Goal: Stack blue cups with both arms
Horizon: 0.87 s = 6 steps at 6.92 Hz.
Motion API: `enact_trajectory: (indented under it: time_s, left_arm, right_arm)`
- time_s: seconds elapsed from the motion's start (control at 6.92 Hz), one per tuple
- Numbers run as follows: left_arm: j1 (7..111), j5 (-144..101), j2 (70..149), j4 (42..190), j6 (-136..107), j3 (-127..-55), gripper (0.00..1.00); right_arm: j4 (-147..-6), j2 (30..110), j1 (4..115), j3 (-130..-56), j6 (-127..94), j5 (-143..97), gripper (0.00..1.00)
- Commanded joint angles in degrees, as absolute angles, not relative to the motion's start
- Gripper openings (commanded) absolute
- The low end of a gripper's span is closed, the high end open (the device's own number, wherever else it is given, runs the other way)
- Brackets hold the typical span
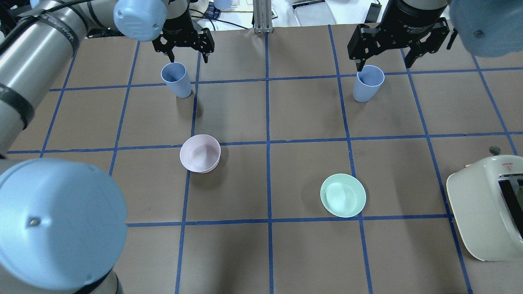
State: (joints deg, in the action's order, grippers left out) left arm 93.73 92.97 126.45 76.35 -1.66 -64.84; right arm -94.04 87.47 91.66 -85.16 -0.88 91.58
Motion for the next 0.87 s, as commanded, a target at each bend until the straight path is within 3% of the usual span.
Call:
enact_trajectory:
  time_s: [0.0, 0.14, 0.58, 0.72]
  left_arm:
    - [91.6, 94.3, 131.7, 75.0, -1.5, -62.8, 0.94]
    - [91.2, 94.4, 132.4, 75.0, -1.6, -63.3, 0.85]
    - [91.2, 94.4, 133.2, 75.0, -1.6, -63.5, 0.02]
    - [91.2, 94.4, 133.4, 75.0, -1.7, -63.2, 0.0]
  right_arm:
    - [-94.0, 87.5, 91.7, -85.2, -0.9, 91.6, 1.0]
    - [-94.0, 87.5, 91.8, -85.2, -1.0, 91.6, 1.0]
    - [-94.0, 87.4, 91.8, -85.3, -1.1, 91.6, 1.0]
    - [-94.0, 87.4, 91.8, -85.4, -1.1, 91.7, 1.0]
